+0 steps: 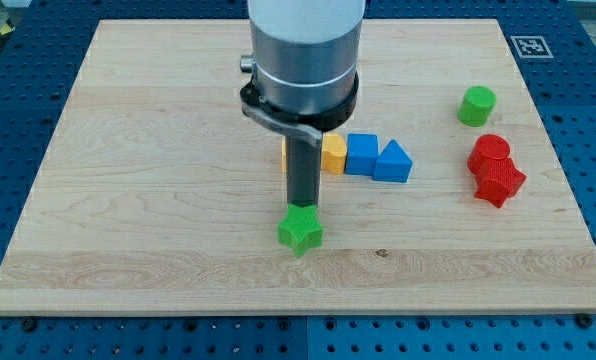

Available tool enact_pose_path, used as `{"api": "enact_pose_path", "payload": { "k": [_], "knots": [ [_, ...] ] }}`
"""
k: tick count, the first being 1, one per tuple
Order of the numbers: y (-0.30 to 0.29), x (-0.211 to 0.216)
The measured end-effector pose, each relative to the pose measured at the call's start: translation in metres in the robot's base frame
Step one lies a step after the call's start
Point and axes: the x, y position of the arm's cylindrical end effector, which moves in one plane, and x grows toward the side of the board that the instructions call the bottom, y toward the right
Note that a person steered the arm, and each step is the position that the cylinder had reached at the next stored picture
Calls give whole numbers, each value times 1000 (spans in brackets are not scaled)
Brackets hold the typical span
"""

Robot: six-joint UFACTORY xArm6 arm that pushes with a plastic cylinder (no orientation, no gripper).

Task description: Move the green star left a bit

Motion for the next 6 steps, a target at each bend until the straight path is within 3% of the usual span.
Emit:
{"api": "enact_pose_path", "payload": {
  "k": [3, 6],
  "knots": [
    [57, 34],
    [18, 48]
  ]
}}
